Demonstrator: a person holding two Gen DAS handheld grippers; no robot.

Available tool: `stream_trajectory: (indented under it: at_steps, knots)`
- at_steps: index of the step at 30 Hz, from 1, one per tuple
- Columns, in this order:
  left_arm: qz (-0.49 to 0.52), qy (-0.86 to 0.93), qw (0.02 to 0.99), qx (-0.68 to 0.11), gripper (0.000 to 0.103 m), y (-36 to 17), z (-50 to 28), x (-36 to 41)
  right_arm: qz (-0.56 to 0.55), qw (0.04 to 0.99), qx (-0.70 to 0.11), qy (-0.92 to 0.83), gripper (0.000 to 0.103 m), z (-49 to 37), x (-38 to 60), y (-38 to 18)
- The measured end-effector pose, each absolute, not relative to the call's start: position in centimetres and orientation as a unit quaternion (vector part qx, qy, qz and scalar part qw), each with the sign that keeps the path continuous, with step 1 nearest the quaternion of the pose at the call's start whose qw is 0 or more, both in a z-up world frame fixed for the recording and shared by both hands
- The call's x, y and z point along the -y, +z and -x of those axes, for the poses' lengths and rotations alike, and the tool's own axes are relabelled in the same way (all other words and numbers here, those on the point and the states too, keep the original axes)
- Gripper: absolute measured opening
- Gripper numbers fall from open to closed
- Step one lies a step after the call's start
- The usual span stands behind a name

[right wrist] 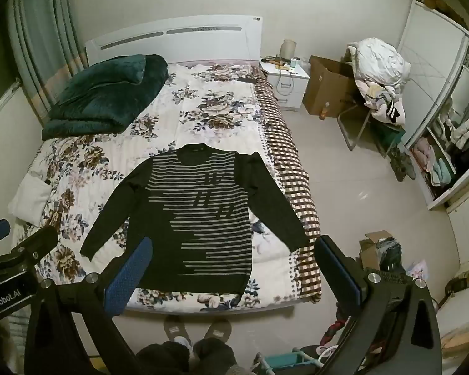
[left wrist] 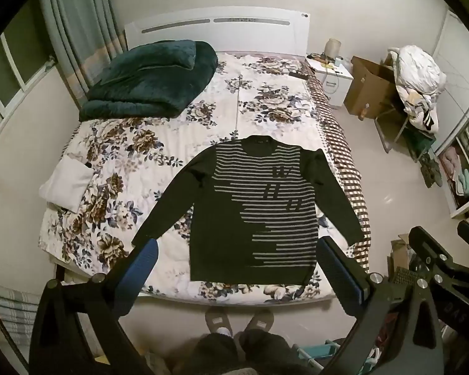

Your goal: Fold small clothes

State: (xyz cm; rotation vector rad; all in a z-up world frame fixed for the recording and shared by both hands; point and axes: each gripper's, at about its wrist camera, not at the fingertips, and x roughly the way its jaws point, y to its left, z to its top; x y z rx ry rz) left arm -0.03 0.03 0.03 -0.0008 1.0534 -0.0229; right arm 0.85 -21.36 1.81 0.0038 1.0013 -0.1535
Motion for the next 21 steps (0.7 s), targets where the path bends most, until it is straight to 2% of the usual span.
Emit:
stream_trajectory:
  at_steps: [21]
  knots:
    - [0.003, -0.01, 0.866, -0.499, 0.103, 0.05, 0.1, -0.07, 0.0, 0.876, -0.477, -0.074, 0.103, -0.81, 20.98, 2.39]
